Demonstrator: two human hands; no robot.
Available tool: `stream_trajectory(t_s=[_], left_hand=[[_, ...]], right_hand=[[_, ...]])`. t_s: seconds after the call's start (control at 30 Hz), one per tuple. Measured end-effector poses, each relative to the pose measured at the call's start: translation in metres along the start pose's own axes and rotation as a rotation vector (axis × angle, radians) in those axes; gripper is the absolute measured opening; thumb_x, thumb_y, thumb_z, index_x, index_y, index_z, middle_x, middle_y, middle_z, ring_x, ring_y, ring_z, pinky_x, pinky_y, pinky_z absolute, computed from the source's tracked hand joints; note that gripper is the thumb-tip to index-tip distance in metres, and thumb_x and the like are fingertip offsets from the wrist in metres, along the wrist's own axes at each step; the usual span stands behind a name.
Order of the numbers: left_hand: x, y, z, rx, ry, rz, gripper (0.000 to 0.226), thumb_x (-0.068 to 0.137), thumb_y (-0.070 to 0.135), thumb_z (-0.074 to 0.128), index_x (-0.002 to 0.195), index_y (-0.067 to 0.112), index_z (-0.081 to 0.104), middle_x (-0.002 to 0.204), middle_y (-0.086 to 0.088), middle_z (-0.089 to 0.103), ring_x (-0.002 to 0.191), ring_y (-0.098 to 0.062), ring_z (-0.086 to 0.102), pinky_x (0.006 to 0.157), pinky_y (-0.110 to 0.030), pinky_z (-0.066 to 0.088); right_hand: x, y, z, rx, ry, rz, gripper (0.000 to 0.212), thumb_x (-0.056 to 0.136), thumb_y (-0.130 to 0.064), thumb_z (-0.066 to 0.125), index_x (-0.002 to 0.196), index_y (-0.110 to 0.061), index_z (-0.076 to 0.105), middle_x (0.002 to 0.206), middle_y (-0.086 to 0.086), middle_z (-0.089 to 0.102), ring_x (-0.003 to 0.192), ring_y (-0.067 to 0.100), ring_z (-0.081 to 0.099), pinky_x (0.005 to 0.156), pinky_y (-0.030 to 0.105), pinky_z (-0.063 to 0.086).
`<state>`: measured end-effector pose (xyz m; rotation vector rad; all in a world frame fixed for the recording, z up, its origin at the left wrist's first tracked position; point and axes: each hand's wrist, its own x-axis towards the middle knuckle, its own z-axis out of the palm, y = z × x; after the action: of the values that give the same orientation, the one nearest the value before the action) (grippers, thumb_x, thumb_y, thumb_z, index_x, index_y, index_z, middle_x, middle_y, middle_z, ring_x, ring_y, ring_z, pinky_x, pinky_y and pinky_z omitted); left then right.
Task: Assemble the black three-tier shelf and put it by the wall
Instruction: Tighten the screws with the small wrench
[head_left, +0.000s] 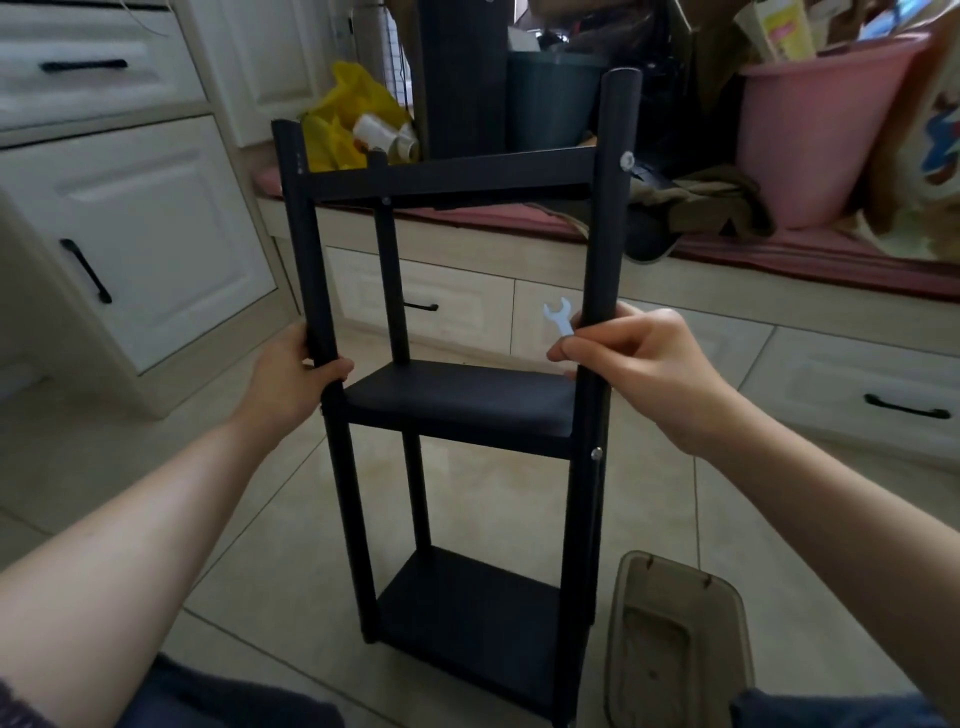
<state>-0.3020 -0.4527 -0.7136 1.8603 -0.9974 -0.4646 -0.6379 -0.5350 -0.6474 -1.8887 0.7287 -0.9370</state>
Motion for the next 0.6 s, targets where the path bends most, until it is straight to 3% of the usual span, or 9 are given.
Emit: stream_trajectory(t_s=[0.23,0.37,0.5,0.6], left_hand=[[-0.002,-0.009,0.003,0.201,0.035,0.01,0.03,0.09,0.022,0.076,0.112,0.017,0.057,0.109,-0.003,0.063,0.101,-0.034,0.066,0.09,-0.057,0.056],[-0.005,-0.007,0.006,0.323,0.059,-0.006,0.04,0.091,0.028,0.075,0.123,0.011,0.059,0.115,-0.006,0.066,0.102,-0.034,0.067,0.091,-0.054,0.055],[-0.008,-0.006,0.011,0.469,0.097,0.006,0.042,0.093,0.029,0.072,0.126,0.007,0.058,0.122,-0.011,0.067,0.107,-0.035,0.064,0.085,-0.041,0.049],[-0.008,-0.006,0.015,0.524,0.082,-0.017,0.04,0.096,0.027,0.069,0.126,0.003,0.057,0.121,-0.016,0.066,0.105,-0.038,0.064,0.081,-0.044,0.05]], right_hand=[[-0.004,-0.007,0.005,-0.057,-0.118,-0.1,0.012,0.09,-0.011,0.069,0.09,-0.018,0.08,0.101,0.004,0.063,0.099,0.024,0.066,0.087,0.043,0.058],[-0.007,-0.009,0.008,-0.079,-0.158,-0.116,0.013,0.09,-0.014,0.069,0.093,-0.021,0.08,0.101,-0.003,0.061,0.1,0.018,0.064,0.088,0.037,0.058],[-0.009,-0.01,0.012,-0.088,-0.179,-0.111,0.013,0.089,-0.016,0.069,0.094,-0.02,0.08,0.103,-0.001,0.059,0.101,0.014,0.062,0.091,0.033,0.056],[-0.01,-0.012,0.016,-0.082,-0.184,-0.115,0.013,0.089,-0.015,0.069,0.094,-0.02,0.08,0.102,-0.002,0.06,0.101,0.013,0.062,0.091,0.032,0.056]])
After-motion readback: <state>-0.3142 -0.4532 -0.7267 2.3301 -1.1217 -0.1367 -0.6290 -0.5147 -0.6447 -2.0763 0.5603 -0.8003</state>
